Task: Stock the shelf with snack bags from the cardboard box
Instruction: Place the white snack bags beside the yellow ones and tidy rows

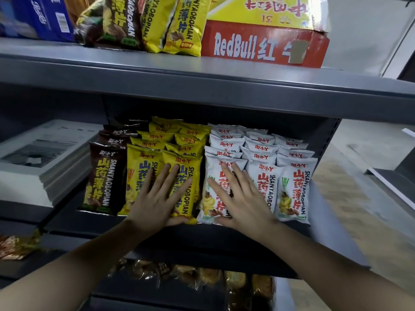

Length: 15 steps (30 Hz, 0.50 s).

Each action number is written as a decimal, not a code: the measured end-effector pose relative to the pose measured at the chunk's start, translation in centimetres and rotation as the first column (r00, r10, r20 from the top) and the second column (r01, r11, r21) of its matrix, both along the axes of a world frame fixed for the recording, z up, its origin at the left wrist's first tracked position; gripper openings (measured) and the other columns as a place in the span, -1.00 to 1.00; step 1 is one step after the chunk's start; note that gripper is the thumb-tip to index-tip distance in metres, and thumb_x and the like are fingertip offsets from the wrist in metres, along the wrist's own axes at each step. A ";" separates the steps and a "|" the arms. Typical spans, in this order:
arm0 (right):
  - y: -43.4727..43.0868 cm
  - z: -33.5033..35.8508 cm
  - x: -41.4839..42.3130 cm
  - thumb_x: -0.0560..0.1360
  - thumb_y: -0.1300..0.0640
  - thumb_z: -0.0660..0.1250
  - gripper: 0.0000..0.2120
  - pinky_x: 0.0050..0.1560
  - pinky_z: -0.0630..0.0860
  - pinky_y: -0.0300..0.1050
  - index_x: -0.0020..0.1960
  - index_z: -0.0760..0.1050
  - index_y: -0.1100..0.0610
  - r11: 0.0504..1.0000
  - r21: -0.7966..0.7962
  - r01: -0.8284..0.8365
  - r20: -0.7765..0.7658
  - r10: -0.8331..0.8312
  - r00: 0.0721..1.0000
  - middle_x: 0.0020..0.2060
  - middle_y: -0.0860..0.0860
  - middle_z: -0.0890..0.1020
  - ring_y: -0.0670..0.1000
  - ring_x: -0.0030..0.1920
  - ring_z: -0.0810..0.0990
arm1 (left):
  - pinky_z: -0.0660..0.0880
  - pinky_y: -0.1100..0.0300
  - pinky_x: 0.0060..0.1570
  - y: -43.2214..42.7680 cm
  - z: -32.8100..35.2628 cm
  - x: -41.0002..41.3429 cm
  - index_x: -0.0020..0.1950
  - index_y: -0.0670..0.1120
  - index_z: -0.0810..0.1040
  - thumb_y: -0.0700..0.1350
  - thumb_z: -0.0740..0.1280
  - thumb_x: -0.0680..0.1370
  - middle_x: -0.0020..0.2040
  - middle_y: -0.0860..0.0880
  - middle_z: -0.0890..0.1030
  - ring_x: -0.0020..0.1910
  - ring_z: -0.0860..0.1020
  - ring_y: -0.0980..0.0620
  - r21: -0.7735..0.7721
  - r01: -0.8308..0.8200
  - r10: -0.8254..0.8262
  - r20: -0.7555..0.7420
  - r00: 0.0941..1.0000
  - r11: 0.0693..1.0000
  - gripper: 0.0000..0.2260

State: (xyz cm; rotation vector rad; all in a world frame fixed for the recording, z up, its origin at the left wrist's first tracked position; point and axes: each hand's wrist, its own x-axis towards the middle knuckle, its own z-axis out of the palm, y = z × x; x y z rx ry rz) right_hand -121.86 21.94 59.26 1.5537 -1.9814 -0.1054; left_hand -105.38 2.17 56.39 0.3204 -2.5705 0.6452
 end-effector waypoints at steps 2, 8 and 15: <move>-0.2 0.1 -0.6 0.27 -0.45 0.33 0.00 0.40 0.21 0.24 0.53 0.17 0.06 1.000 0.017 -0.012 -0.033 0.012 0.999 0.50 0.28 0.16 0.32 0.48 0.18 | 0.18 -0.31 0.35 -0.3 -0.1 -0.4 0.55 -0.01 0.09 0.51 0.03 0.40 0.52 -0.27 0.11 0.49 0.14 -0.28 -0.011 0.017 -0.017 -0.010 1.000 1.000 -0.12; -0.8 -0.1 -1.3 0.29 -0.47 0.28 0.01 0.41 0.20 0.25 0.55 0.09 0.04 0.999 0.039 -0.010 -0.063 0.012 0.998 0.51 0.28 0.05 0.32 0.49 0.14 | 0.17 -0.31 0.36 -1.1 -0.1 -1.6 0.55 0.01 0.06 0.50 0.04 0.41 0.52 -0.25 0.11 0.50 0.13 -0.23 -0.056 0.085 -0.088 -0.053 0.995 0.995 -0.14; -0.7 0.1 -0.6 0.31 -0.46 0.28 -0.02 0.42 0.19 0.30 0.55 0.09 0.03 0.999 0.038 0.020 -0.014 -0.019 1.000 0.52 0.26 0.09 0.31 0.50 0.13 | 0.15 -0.31 0.37 -0.5 0.0 -0.7 0.54 -0.01 0.10 0.39 0.03 0.51 0.51 -0.27 0.14 0.49 0.15 -0.25 0.003 0.145 -0.143 -0.122 0.982 0.989 -0.28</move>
